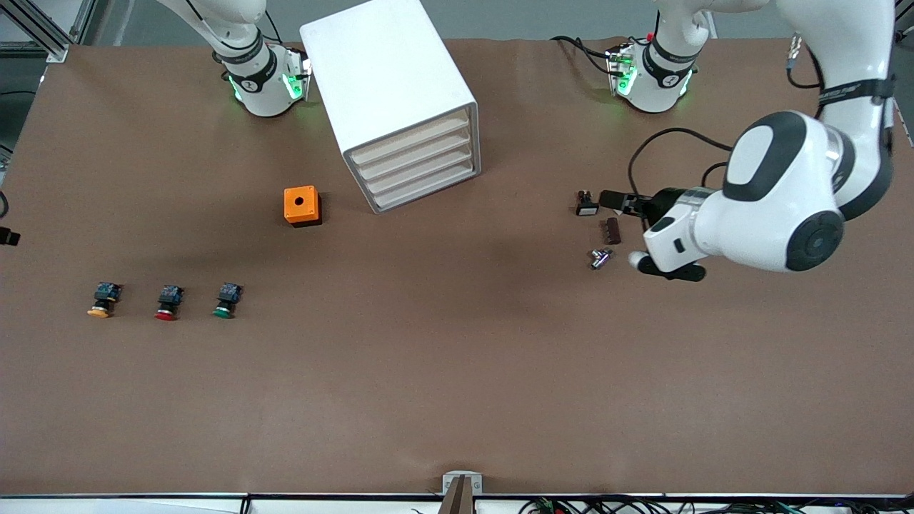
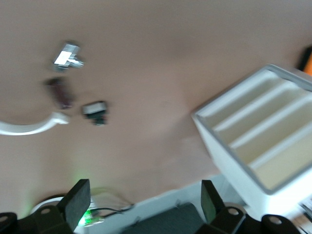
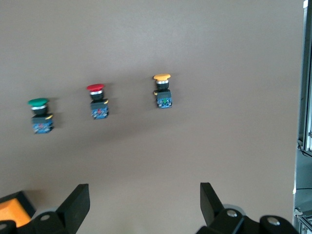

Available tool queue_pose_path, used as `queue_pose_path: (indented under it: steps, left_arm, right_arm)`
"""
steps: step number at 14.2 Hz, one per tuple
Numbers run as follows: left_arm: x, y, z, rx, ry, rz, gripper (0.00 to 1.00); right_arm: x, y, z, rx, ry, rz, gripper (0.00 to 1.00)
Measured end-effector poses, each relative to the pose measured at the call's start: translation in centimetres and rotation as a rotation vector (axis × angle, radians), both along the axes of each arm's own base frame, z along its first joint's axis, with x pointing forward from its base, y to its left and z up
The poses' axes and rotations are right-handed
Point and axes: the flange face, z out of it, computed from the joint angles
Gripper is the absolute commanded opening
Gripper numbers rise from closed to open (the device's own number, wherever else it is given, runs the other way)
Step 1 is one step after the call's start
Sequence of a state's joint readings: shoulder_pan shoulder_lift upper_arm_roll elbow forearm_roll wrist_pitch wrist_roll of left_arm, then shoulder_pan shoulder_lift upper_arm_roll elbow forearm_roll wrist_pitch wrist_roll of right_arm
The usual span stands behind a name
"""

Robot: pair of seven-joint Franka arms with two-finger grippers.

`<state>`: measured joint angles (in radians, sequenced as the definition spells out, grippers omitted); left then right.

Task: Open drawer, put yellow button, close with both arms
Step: 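Move the left gripper to the drawer handle while the right gripper reaches the yellow button, then grasp the drawer handle with the left gripper while the right gripper lowers onto the button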

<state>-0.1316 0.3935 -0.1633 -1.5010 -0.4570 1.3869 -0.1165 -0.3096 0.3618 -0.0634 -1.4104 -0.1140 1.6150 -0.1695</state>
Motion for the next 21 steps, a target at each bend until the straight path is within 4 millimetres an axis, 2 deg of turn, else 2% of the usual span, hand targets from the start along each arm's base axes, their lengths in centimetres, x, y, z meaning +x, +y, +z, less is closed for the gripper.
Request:
queue_pose_path:
  steps: [3, 5, 7, 9, 12, 14, 16, 19, 21]
  left_arm:
    - [0.4, -2.4, -3.0, -0.193, 0.071, 0.021, 1.00]
    - [-0.3, -5.1, -5.1, -0.306, 0.064, -0.004, 1.00]
    - [-1.9, -8.6, -6.7, -0.419, 0.032, -0.050, 1.00]
    - [-4.0, -11.3, -9.2, -0.546, 0.019, -0.072, 1.00]
    - [-7.3, -13.8, -14.7, -0.719, 0.047, -0.070, 1.00]
    - [-9.2, -15.2, -17.0, -0.803, 0.069, -0.052, 1.00]
    - [-11.0, -17.4, -17.6, -0.868, 0.076, -0.031, 1.00]
    - [-13.9, -21.9, -17.4, -0.916, 0.075, -0.007, 0.86]
    - [-15.7, -24.1, -17.7, -0.945, 0.058, -0.001, 0.80]
  right_arm:
    - [1.6, -1.2, -6.4, 0.011, 0.018, 0.055, 1.00]
    - [1.8, -2.6, -10.3, 0.016, 0.014, 0.082, 1.00]
    - [1.5, -3.4, -13.3, 0.016, 0.002, 0.091, 1.00]
    - [0.9, -3.6, -15.8, 0.015, -0.011, 0.097, 1.00]
    - [-0.7, -3.7, -19.4, 0.023, -0.009, 0.095, 1.00]
    - [-1.6, -3.7, -21.3, 0.021, -0.023, 0.099, 1.00]
    - [-2.2, -3.6, -22.8, 0.020, -0.034, 0.101, 1.00]
    - [-2.6, -4.1, -24.3, 0.016, -0.049, 0.097, 1.00]
    - [-2.8, -4.8, -25.5, 0.011, -0.061, 0.090, 1.00]
